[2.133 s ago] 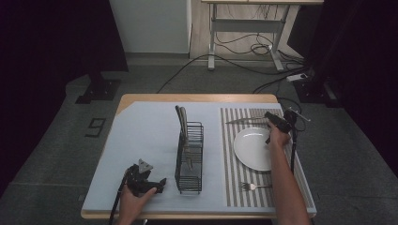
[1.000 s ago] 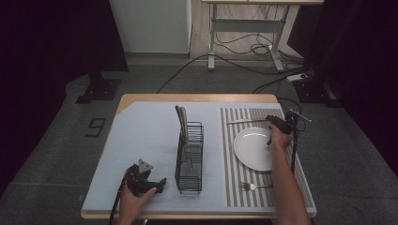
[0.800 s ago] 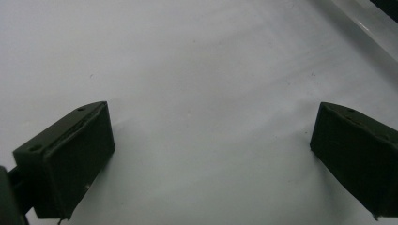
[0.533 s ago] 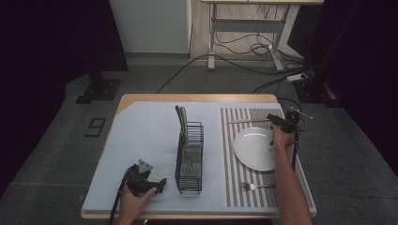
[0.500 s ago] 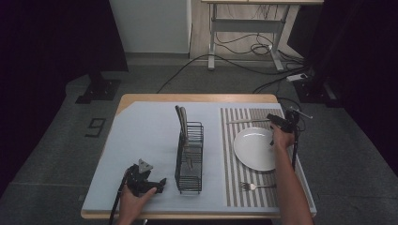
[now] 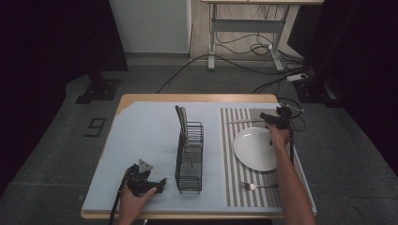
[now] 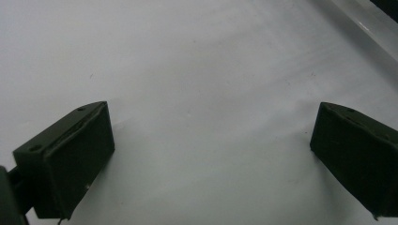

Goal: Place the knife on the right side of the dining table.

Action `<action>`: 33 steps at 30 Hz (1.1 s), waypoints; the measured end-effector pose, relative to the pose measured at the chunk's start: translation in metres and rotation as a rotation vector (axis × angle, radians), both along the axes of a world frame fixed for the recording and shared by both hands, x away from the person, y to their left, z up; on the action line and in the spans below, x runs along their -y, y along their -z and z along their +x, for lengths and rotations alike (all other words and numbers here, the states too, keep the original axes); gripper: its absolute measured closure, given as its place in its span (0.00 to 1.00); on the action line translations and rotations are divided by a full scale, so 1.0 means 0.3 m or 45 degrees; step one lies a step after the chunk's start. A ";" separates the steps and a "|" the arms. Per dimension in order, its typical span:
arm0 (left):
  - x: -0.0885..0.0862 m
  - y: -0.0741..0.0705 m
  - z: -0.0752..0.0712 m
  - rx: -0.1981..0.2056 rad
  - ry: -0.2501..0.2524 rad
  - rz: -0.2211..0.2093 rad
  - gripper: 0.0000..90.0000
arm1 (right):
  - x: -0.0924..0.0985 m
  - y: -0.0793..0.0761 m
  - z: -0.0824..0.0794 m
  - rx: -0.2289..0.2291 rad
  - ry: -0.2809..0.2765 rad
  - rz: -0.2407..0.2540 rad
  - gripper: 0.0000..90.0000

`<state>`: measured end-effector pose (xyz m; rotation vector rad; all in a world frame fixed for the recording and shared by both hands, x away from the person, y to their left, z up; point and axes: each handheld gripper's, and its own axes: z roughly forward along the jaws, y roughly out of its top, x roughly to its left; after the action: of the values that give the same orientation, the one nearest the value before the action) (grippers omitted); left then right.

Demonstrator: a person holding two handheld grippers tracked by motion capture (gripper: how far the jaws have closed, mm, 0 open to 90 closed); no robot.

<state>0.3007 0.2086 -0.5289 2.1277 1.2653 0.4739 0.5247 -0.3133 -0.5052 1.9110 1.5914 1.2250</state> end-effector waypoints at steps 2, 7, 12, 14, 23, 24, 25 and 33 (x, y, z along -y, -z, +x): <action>0.000 0.000 0.000 0.000 0.000 0.000 0.00 | -0.007 -0.001 0.017 -0.031 -0.020 -0.020 0.51; 0.000 0.000 0.000 0.001 0.000 0.000 0.00 | -0.036 -0.021 0.059 -0.049 -0.069 -0.084 0.50; 0.000 0.000 0.000 0.002 -0.001 -0.001 0.00 | -0.063 -0.025 0.097 -0.089 -0.095 -0.112 0.50; 0.000 0.000 0.000 0.001 -0.001 -0.001 0.00 | -0.073 -0.016 0.116 -0.094 -0.102 -0.125 0.50; 0.000 0.000 0.000 0.000 0.000 -0.001 0.00 | -0.115 0.039 0.163 -0.207 -0.131 -0.184 0.50; 0.000 0.000 0.000 0.000 -0.001 -0.001 0.00 | -0.116 0.040 0.163 -0.208 -0.132 -0.187 0.50; 0.000 0.000 0.000 0.000 0.000 -0.001 0.00 | -0.116 0.040 0.163 -0.209 -0.132 -0.188 0.51; 0.000 0.000 -0.001 0.001 -0.001 -0.001 0.00 | -0.105 0.035 0.156 -0.227 -0.122 -0.176 0.51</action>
<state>0.3005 0.2086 -0.5289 2.1262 1.2659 0.4747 0.5715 -0.2817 -0.5158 1.9202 1.8268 0.9743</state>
